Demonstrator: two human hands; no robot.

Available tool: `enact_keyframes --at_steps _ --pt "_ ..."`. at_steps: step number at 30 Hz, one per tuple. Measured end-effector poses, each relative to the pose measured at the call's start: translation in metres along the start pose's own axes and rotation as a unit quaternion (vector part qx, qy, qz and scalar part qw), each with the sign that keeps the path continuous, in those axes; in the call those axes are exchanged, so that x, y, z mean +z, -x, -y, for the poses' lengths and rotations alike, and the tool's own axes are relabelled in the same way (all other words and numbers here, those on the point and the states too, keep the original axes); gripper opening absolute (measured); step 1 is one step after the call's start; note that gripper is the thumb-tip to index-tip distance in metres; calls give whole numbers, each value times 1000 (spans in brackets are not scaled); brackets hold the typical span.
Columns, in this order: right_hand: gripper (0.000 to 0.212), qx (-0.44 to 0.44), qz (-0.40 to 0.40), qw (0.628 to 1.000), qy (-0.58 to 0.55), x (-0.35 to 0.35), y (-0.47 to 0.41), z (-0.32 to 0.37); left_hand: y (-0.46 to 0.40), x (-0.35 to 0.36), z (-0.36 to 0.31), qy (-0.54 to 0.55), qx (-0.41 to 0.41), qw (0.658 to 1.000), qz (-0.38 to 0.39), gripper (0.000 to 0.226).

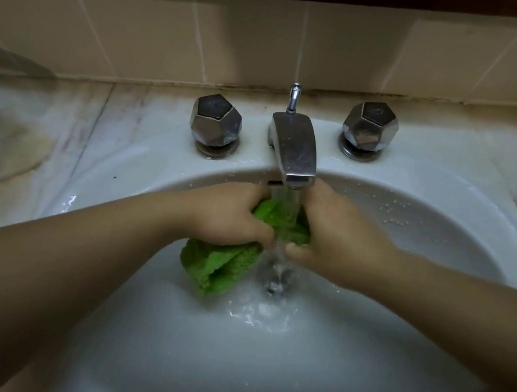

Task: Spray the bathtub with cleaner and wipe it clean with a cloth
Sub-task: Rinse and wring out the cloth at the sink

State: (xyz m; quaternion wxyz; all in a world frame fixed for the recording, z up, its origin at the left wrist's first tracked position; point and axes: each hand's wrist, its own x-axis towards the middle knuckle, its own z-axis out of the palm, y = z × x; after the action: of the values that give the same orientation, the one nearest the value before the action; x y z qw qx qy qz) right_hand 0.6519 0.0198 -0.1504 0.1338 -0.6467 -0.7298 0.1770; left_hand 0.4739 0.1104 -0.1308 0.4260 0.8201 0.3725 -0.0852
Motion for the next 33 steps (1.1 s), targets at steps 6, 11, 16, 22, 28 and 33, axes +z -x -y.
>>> enact_keyframes --at_steps 6,11,16,22,28,33 --pt "84 -119 -38 975 185 19 13 -6 4 -1 -3 164 -33 976 137 27" --pt "35 -47 77 989 118 -3 7 -6 5 1 -6 -40 -35 996 72 38" --pt "14 62 132 987 -60 -3 -4 -6 8 5 -7 -192 -8 981 -16 25" --pt "15 134 219 918 -302 -13 -10 -12 -2 10 -5 -329 116 920 -178 25" --pt "20 225 388 745 -494 -11 -8 -27 -8 27 9 -353 276 837 -316 33" --pt "18 178 341 806 -450 -13 -1 -28 1 25 0 -121 42 969 -214 44"
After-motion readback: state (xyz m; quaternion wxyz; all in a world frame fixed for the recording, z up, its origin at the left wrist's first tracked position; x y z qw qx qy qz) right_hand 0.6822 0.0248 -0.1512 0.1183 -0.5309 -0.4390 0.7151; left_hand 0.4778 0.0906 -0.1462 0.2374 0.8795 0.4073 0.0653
